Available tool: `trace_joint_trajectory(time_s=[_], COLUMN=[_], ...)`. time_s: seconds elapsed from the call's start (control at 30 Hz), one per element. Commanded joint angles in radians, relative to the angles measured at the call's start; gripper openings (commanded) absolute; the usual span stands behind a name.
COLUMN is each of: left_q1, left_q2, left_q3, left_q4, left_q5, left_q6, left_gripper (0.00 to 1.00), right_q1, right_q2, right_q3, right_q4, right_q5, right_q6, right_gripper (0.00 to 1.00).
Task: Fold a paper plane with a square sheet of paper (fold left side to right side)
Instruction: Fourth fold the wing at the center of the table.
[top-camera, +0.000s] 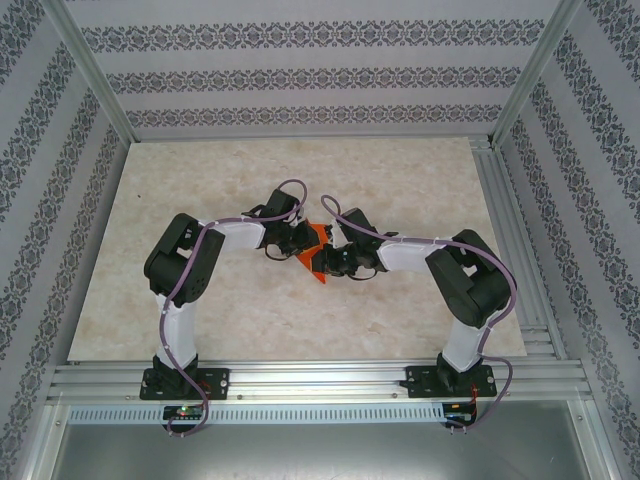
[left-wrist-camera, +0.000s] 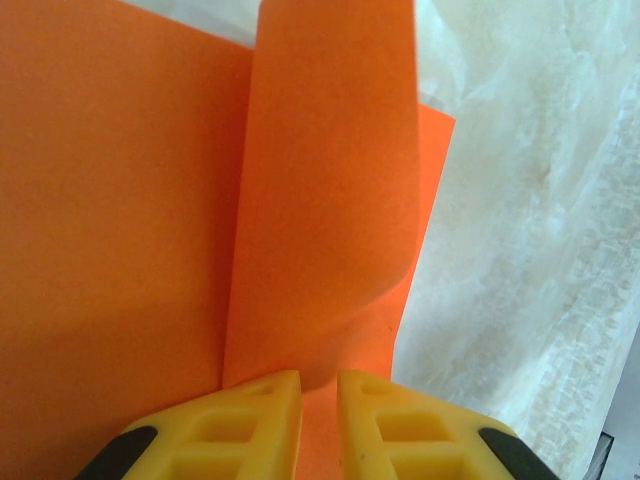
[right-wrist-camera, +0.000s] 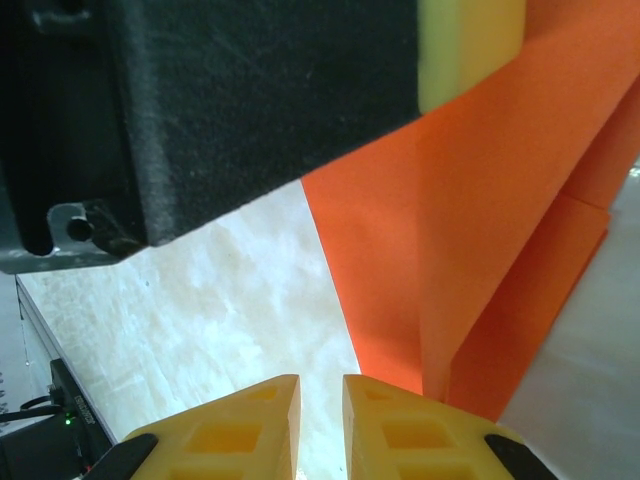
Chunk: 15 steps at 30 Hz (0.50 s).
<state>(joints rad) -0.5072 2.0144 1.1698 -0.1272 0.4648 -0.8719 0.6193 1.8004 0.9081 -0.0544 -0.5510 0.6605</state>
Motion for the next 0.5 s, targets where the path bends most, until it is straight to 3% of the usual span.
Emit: trace_joint_trajectory(time_s=[0.0, 0.47], left_q1=[-0.019, -0.019], left_q2=[0.068, 0.078], left_q3=[-0.02, -0.01], left_q4=[-0.063, -0.073], left_q5=[-0.063, -0.069], left_q6=[0.005, 0.009], left_gripper=[0.21, 0.21], right_q1=[-0.003, 0.023], right_q2=[0.026, 0.053], right_q3=[-0.009, -0.027], right_q4=[0.01, 0.017], right_q5=[0.013, 0.028], right_q6=[-0.013, -0.001], right_gripper=[0.19, 0.19])
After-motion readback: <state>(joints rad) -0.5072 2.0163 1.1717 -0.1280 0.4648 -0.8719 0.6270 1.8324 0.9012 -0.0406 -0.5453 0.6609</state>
